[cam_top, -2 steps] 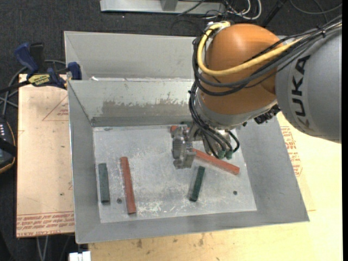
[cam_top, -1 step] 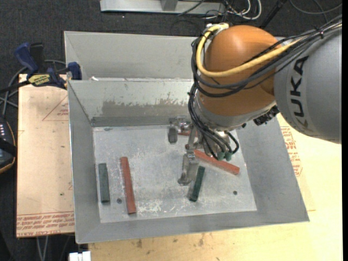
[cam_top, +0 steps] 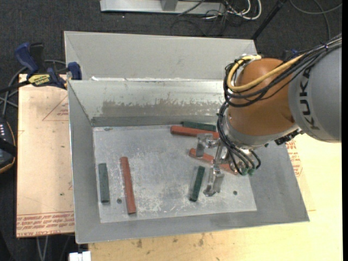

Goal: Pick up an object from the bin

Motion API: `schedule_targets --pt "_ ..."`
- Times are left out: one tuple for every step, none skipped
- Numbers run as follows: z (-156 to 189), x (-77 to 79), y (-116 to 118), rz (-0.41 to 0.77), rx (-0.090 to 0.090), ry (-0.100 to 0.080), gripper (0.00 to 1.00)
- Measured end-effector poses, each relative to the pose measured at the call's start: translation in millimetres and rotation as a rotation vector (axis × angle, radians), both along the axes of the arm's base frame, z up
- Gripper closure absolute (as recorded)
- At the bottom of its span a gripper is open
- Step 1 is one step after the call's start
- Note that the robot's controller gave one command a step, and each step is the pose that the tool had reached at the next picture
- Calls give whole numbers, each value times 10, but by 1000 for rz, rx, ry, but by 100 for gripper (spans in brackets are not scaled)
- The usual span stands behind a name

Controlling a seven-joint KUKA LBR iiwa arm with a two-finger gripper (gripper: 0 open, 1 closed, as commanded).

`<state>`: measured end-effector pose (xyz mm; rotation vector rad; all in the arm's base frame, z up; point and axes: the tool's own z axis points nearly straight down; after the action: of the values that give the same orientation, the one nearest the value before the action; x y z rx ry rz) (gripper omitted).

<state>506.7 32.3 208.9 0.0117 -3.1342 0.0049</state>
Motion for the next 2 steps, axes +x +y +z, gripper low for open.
schedule_targets --pt "-1436 104 -211 33 4 -1 0" --pt "-1204 433 -666 606 5 -10 0"
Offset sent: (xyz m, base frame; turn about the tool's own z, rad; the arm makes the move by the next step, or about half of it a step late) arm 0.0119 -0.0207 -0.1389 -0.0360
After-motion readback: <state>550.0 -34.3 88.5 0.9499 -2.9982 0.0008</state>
